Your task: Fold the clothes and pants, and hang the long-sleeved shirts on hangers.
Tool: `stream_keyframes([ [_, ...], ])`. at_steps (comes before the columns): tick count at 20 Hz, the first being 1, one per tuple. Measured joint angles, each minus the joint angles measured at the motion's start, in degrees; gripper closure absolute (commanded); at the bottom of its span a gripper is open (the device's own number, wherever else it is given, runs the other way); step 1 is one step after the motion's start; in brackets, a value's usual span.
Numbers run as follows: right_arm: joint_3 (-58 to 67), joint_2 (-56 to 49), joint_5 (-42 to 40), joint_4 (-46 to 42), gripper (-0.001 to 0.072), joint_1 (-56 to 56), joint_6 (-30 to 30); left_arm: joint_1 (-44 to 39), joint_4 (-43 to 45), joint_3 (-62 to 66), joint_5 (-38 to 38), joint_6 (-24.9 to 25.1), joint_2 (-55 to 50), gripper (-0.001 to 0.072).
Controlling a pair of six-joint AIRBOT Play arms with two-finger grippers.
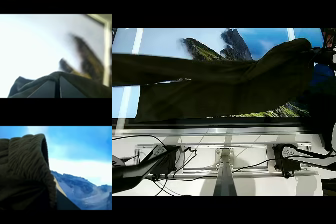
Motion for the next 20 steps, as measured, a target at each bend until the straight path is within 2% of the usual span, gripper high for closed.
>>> stream_keyframes([
  [2, 0.0, -0.42, -1.55, -0.5, 0.0686, -0.04, -0.09, -5.11, 10.82, -0.02, 1.64, -6.36, -3.91, 0.0692],
  [4, 0.0, -1.92, -3.78, -0.92, 0.0686, -0.57, 0.11, -8.7, 16.26, -0.02, 4.55, -11.69, -9.73, 0.0691],
  [6, 0.0, -4.5, -4.98, -1.18, 0.0686, -1.6, 2.51, -10.51, 15.82, -0.02, 8.59, -16.02, -16.04, 0.0691],
  [7, 0.0, -6.1, -5.62, -1.16, 0.0686, -2.23, 4.44, -11.02, 12.83, -0.04, 11.13, -17.42, -19.19, 0.0692],
  [12, 0.0, -13.77, -10.05, 3.69, 0.0686, -3.96, 12.17, -12.63, -4.9, -0.04, 23.61, -16.61, -30.38, 0.0692],
  [15, 0.0, -16.68, -14.1, 8.66, 0.0686, -3.65, 14.1, -13.99, -10.05, -0.04, 29.55, -15.34, -34.16, 0.0691],
  [20, 0.02, -18.32, -19.63, 13.14, 0.0685, -2.62, 15.15, -18.47, -14.6, -0.02, 42.38, -9.92, -36.54, 0.069],
])
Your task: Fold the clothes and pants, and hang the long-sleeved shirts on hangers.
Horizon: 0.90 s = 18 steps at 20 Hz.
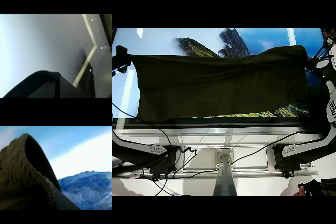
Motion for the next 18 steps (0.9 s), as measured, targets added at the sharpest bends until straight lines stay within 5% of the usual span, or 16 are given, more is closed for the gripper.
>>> stream_keyframes([
  [4, -0.02, -0.79, -3.45, 1.31, 0.0655, 0.94, 0.55, -4.63, -1.09, 0.0, 13.14, 1.66, -1.31, 0.0689],
  [5, -0.02, -1.16, -4.33, 1.49, 0.0469, 1.11, 1.36, -5.86, -1.2, 0.0, 16.46, 1.86, -1.7, 0.0688],
  [6, 0.0, -1.51, -5.68, 1.53, 0.0256, 1.22, 2.19, -6.91, -1.27, 0.0, 20.26, 1.99, -2.05, 0.0583],
  [7, 0.0, -1.88, -6.23, 1.62, 0.0197, 1.36, 3.04, -7.91, -1.29, 0.02, 23.43, 2.12, -2.51, 0.0124],
  [8, 0.0, -2.16, -6.73, 1.7, 0.0194, 1.42, 3.74, -8.74, -1.29, 0.02, 25.73, 2.27, -2.99, -0.0001],
  [13, 0.94, -2.71, -6.49, 1.7, 0.0194, 1.01, 5.4, -9.46, 3.67, 0.02, 26.12, 2.47, -3.21, 0.0003],
  [18, 4.42, -2.84, 2.62, -1.73, 0.0194, -2.01, 5.79, -4.04, 12.37, 0.02, 10.86, 2.49, -0.52, 0.0008],
])
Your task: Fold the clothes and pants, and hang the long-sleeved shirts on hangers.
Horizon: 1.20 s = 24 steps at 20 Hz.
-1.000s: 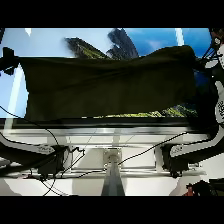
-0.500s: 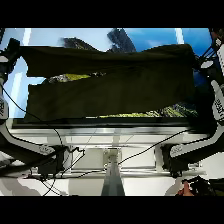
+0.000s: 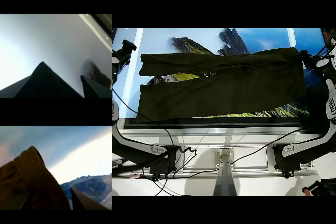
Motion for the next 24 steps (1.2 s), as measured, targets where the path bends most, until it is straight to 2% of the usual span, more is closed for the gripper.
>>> stream_keyframes([
  [3, 2.08, 0.0, 8.66, -3.13, 0.0195, -3.04, 0.04, 4.44, 2.84, 0.0, -12.94, -0.02, 0.55, 0.001],
  [6, 2.93, 0.0, 16.02, -4.72, 0.0195, -5.55, 0.15, 6.73, 3.78, 0.0, -22.47, -0.04, -0.87, 0.001],
  [8, 3.15, 0.0, 18.8, -5.25, 0.0195, -6.38, 0.15, 7.15, 3.19, 0.0, -24.92, -0.13, -2.38, 0.0018],
  [12, 3.34, 0.0, 20.22, -5.55, 0.0195, -6.93, 0.24, 6.45, 0.17, 0.02, -24.59, -0.22, -5.81, 0.0019],
  [13, 3.39, 0.0, 20.0, -5.53, 0.0195, -6.97, 0.48, 6.21, -0.59, 0.09, -24.15, -0.13, -6.6, 0.0071],
  [17, 3.37, 0.0, 19.45, -5.53, 0.0196, -7.08, 1.07, 5.42, -1.53, 0.26, -21.99, -0.24, -8.68, 0.0692],
  [24, 3.48, -0.17, 19.15, -5.46, 0.0194, -7.17, 1.33, 4.28, -6.32, 6.43, -21.77, 4.0, -6.38, 0.0689],
])
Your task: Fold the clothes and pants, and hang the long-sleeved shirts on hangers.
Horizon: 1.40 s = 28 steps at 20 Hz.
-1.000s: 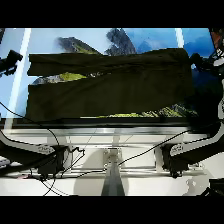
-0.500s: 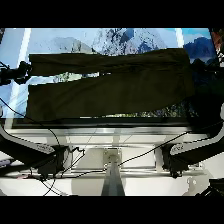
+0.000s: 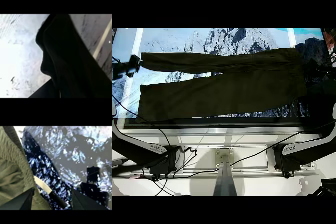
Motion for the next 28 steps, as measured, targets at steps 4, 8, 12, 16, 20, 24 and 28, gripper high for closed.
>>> stream_keyframes([
  [4, 1.84, -1.86, 3.63, -0.02, 0.0191, 0.0, -1.95, -0.26, -0.59, 1.92, -1.7, 0.94, 3.21, 0.0689],
  [8, 7.93, -7.08, 9.99, 0.5, 0.0185, 0.0, -2.47, -0.46, -0.7, 2.45, -4.98, 1.2, 4.39, 0.0689],
  [12, 15.23, -11.56, 15.26, 1.86, 0.0186, -0.46, -1.79, -0.7, -0.76, 2.62, -6.82, 1.33, 4.74, 0.0689],
  [16, 19.43, -15.45, 19.65, 2.58, 0.0184, -1.16, 2.03, -1.03, -0.85, 2.64, -7.48, 1.33, 4.85, 0.0689],
  [20, 20.87, -18.45, 24.48, 4.72, 0.0192, -1.4, 3.34, -1.09, -0.85, 2.64, -7.61, 1.36, 4.87, 0.0689],
  [24, 21.14, -19.67, 30.38, 9.11, 0.0354, -0.94, 0.31, -1.09, -0.85, 2.64, -7.65, 1.36, 4.87, 0.0689],
  [28, 21.14, -19.37, 31.5, 10.38, 0.0685, 0.57, -3.85, -1.16, -1.38, 3.1, -9.38, 1.11, 5.14, 0.0692],
])
